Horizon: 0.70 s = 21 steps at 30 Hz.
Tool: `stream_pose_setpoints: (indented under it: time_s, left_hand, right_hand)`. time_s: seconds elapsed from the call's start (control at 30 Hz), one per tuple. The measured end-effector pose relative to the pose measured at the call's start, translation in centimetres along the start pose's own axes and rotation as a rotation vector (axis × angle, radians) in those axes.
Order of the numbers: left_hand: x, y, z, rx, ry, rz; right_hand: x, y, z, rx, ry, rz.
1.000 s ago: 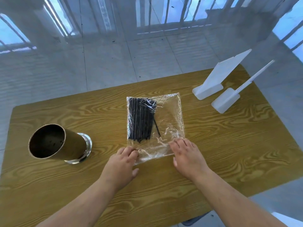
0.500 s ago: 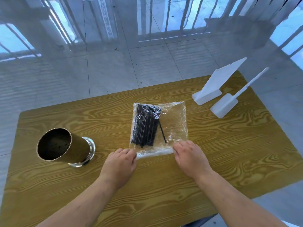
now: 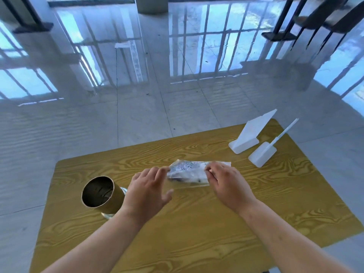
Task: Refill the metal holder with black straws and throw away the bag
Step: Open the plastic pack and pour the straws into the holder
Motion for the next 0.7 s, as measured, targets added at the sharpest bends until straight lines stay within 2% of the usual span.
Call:
stream_pose_setpoints:
  time_s: [0.17, 0.33, 0.53, 0.7]
  left_hand:
    - [1.9, -2.7, -0.9, -0.007, 0.116, -0.041]
    - [3.4, -4.1, -1.9, 0.083, 0.226, -0.035]
    - [5.5, -5.8, -2.6, -0.075, 0.194, -0.031]
    - [7.2, -5.6, -2.9, -0.192, 0.031, 0.154]
  right_hand:
    - [1.6, -2.2, 1.6, 0.052, 0.057, 0.023]
    - [2.3, -3.9, 2.3, 0.066, 0.088, 0.046]
    - [2.3, -5.3, 1.8, 0.011, 0.116, 0.05]
    - [1.6, -5.2, 1.1, -0.03, 0.129, 0.015]
Point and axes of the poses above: each hand's wrist, its own x-axis towards the middle knuckle, its own y-axis out of the palm, z = x × y, the point moved 2 cm from there along x, towards the middle knuckle, and after that the axes turned 10 degrees about -x, right-handed, at the moved point
